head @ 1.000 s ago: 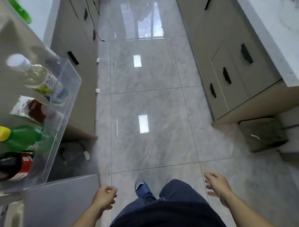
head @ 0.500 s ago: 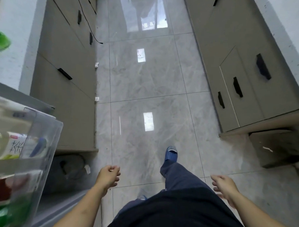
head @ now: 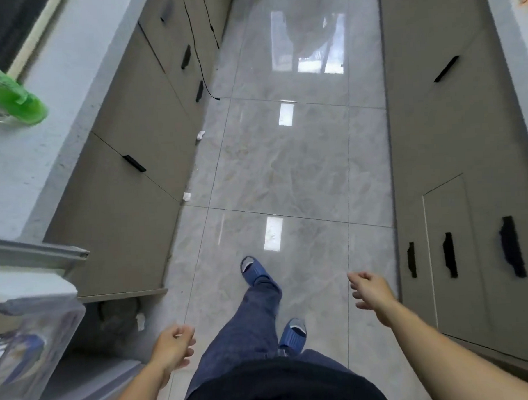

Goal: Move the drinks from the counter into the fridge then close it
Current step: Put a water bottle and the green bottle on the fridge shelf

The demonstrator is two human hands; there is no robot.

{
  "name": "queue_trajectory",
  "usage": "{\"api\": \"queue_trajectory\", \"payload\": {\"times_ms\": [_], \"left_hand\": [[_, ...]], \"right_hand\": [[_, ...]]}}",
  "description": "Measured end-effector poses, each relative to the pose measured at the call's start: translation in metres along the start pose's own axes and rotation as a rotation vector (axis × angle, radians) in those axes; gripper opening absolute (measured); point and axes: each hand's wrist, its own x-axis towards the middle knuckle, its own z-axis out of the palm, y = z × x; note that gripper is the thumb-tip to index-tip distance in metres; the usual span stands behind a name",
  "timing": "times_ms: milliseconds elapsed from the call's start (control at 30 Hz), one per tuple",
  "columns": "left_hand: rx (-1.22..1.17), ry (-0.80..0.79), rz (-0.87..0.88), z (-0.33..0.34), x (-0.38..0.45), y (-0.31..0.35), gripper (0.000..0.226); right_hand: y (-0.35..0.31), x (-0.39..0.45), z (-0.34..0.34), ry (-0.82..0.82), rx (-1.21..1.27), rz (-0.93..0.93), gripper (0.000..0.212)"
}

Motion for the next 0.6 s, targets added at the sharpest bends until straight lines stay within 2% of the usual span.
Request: {"api": "queue_trajectory", "payload": {"times_ms": [333, 600], "left_hand": [[-0.144, 0.019, -0.112, -0.009, 0.069, 0.104, 0.014], [-0.316, 0.053, -0.06, -0.048, 0.118, 0.219, 0.016]], "right_hand": [[-0.148, 0.065, 0.023, -0.099, -0.253, -0.041, 0.02], [-0.27, 0.11, 0.054, -0.174, -0.407, -0.079, 0.021]]}}
